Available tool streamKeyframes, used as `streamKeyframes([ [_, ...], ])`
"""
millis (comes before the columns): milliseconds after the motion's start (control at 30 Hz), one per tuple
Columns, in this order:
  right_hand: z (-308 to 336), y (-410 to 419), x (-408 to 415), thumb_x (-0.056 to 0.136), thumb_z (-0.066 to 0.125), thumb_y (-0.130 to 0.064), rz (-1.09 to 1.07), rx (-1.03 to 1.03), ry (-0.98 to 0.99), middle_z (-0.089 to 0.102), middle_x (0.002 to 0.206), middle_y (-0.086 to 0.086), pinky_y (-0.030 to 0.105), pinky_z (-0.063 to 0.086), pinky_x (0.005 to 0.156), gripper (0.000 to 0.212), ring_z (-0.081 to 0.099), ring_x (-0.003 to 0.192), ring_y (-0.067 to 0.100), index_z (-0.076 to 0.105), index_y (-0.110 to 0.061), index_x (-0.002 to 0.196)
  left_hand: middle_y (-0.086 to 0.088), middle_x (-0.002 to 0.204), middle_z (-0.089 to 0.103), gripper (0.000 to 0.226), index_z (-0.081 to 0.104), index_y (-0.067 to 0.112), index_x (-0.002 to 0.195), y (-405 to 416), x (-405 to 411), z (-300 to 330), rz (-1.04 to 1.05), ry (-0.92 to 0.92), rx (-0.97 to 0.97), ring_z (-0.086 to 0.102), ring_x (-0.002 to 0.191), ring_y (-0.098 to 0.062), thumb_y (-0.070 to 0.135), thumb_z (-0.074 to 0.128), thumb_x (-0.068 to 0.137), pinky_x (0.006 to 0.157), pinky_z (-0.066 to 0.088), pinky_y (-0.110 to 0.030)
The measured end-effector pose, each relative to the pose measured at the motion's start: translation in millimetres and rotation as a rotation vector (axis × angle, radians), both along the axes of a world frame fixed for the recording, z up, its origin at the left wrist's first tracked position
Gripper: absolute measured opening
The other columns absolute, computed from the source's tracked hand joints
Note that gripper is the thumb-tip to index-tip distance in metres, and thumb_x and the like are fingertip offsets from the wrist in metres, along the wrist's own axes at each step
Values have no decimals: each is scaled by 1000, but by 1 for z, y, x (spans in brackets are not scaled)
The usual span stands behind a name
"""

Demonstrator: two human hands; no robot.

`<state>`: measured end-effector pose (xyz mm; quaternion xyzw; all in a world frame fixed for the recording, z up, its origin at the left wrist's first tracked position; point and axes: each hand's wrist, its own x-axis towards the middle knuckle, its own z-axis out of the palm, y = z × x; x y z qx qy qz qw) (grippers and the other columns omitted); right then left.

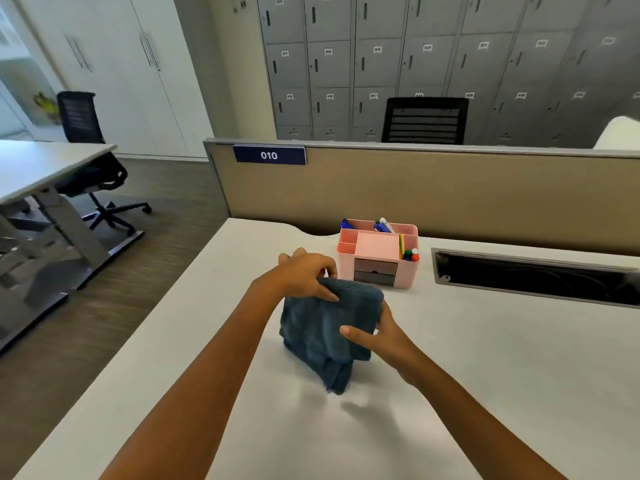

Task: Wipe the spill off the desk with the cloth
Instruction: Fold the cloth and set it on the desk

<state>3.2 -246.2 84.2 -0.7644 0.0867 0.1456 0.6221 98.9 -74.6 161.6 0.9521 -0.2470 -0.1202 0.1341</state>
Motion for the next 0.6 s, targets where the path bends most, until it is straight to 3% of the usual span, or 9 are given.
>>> streamKeyframes([
  [67,12,-7,-2,60,78,-51,-67,3,-65,40,143,-1,42,43,100,101,43,129,24,23,-29,142,10,87,53,21,52,28,88,-9,-13,20,-56,13,-103,45,83,-13,31,71,79,76,36,-28],
  [133,22,-17,-1,69,79,-39,-88,23,-98,57,129,3,45,47,99,71,57,113,23,46,-21,129,15,81,49,24,53,26,88,-16,-23,34,-83,-12,-201,47,76,-12,21,74,77,66,39,-18],
  [233,41,-32,-10,79,72,-35,-134,-41,-125,66,108,7,45,49,94,38,63,99,26,58,-15,108,12,93,45,25,53,27,92,-23,-32,47,-65,-128,-275,44,80,-10,18,73,79,69,38,-14],
  [300,55,-43,-20,86,66,-31,-90,-22,-201,65,108,3,42,49,92,34,63,105,28,57,-13,113,7,98,47,25,56,25,96,-25,-38,49,-34,-166,-339,45,84,-11,20,72,79,75,39,-19],
  [433,78,-60,-38,89,62,-29,44,-74,-269,63,114,-3,38,55,89,33,62,104,18,52,-27,120,5,103,53,25,56,28,100,-26,-49,40,6,-150,-536,51,86,-9,25,71,81,79,50,-24],
  [533,86,-71,-48,87,65,-22,60,-37,-270,62,114,-4,32,55,84,35,62,103,14,51,-34,117,6,120,51,44,44,32,120,-29,-59,26,89,37,-682,54,98,-7,44,64,83,69,47,-12],
  [600,88,-78,-52,84,69,-18,24,41,-240,64,115,-1,35,56,84,43,63,104,18,51,-27,122,1,139,43,64,29,31,135,-34,-66,13,176,265,-738,49,117,-15,54,57,82,84,48,-20],
])
